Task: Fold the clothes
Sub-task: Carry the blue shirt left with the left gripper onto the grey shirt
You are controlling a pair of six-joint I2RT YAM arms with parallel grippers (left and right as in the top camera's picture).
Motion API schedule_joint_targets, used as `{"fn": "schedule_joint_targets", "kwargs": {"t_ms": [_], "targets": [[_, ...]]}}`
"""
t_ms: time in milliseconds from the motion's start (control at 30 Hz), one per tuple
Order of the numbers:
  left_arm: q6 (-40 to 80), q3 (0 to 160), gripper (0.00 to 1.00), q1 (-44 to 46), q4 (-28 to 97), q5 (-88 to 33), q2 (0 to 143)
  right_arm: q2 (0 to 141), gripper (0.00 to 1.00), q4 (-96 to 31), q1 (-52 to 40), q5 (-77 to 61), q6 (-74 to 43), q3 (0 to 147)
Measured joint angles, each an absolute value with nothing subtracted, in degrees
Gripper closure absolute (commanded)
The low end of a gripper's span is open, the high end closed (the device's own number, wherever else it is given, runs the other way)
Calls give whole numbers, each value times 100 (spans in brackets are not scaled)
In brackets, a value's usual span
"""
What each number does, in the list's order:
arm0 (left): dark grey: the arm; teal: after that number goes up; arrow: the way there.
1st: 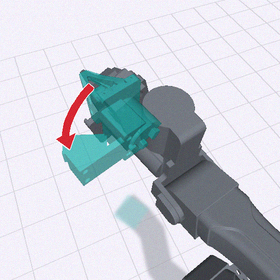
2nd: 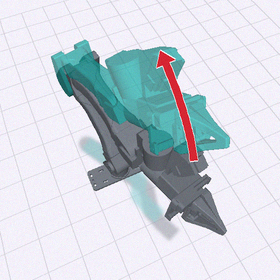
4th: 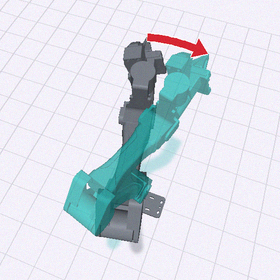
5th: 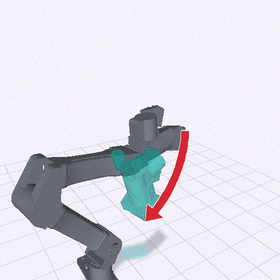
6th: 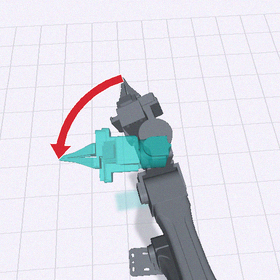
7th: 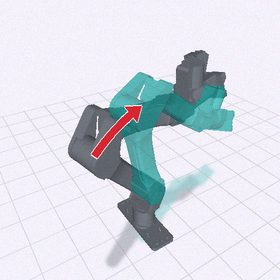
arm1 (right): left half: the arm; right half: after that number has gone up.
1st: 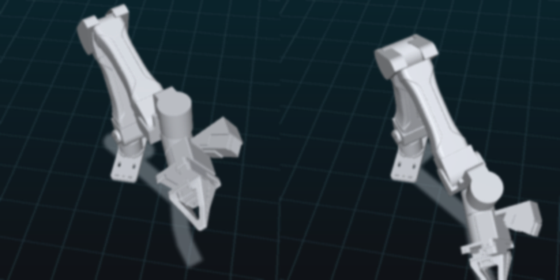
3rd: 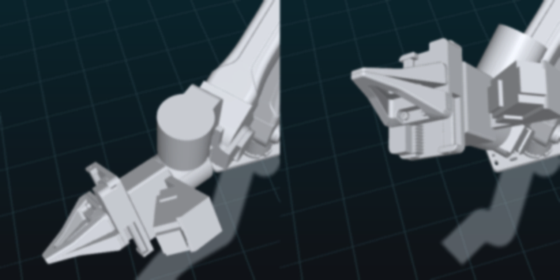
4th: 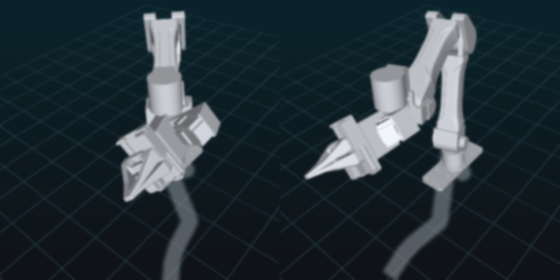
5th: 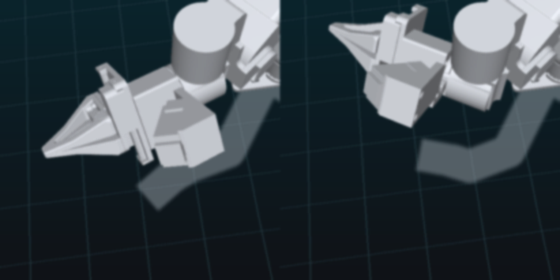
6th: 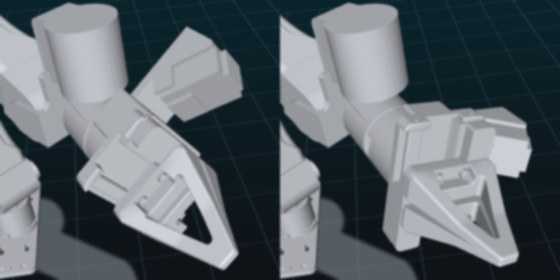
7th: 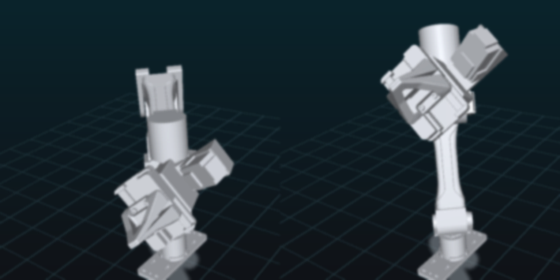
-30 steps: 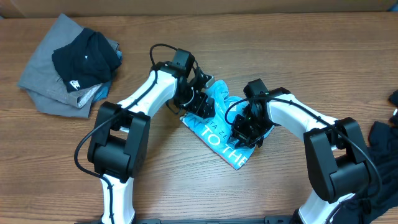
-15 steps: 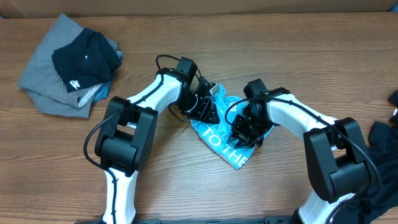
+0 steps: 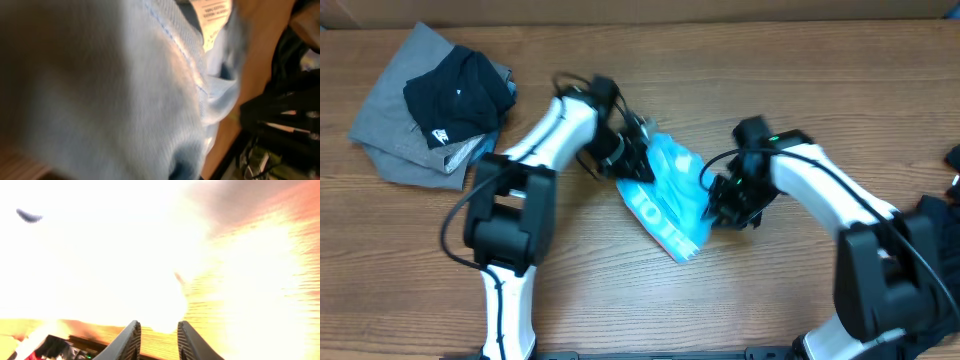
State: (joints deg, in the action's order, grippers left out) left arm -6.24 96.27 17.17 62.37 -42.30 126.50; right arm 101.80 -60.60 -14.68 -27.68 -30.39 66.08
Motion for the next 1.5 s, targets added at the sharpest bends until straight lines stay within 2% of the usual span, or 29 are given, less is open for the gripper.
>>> {"fn": "schedule_joint_targets", "kwargs": {"t_ms": [167, 400, 567, 733, 800, 867, 900, 933, 967, 1033, 1100, 1167, 1233, 1300, 1333, 1500], "targets": [[-609, 11089, 96, 676, 6825, -4106, 12453, 9454, 68, -6069, -1264, -2757, -2928, 6914], [-287, 12621, 96, -801, 6901, -4296, 12311, 9360, 68, -6086, -1262, -2762, -2884, 6930], [-134, 12905, 96, -1570, 6479, -4307, 12311, 9360, 67, -6045, -1264, -2731, -2867, 6930], [-152, 12903, 94, -2062, 6353, -3767, 12311, 9360, 67, -6016, -1262, -2692, -2867, 6930], [-200, 12903, 85, -2154, 6333, -3522, 12313, 9360, 67, -6020, -1264, -2679, -2867, 6930], [-231, 12903, 83, -2191, 6368, -3212, 12339, 9360, 67, -6027, -1264, -2676, -2864, 6930], [-233, 12903, 77, -2193, 6416, -3024, 12357, 9360, 67, -6040, -1264, -2674, -2864, 6930], [-248, 12903, 64, -2202, 6479, -2786, 12383, 9360, 67, -6066, -1262, -2672, -2869, 6930], [-266, 12903, 57, -2202, 6530, -2550, 12411, 9360, 67, -6088, -1264, -2674, -2869, 6930], [-211, 12903, 50, -2213, 6598, -2080, 12457, 9360, 67, -6095, -1262, -2672, -2867, 6930], [-163, 12903, 37, -2255, 6705, -1562, 12473, 9360, 67, -6099, -1264, -2672, -2864, 6930], [-82, 12905, 36, -2320, 6825, -1138, 12473, 9360, 66, -6097, -1262, -2672, -2864, 6930], [5, 12929, 31, -2427, 6976, -777, 12473, 9360, 64, -6106, -1262, -2674, -2862, 6930], [152, 12995, 32, -2591, 7118, -528, 12473, 9360, 63, -6114, -1262, -2672, -2849, 6930], [200, 13034, 37, -2668, 7148, -497, 12473, 9360, 63, -6117, -1264, -2670, -2845, 6930], [329, 13242, 81, -3177, 7352, -1081, 12433, 9360, 63, -6119, -1264, -2637, -2849, 6930]]}}
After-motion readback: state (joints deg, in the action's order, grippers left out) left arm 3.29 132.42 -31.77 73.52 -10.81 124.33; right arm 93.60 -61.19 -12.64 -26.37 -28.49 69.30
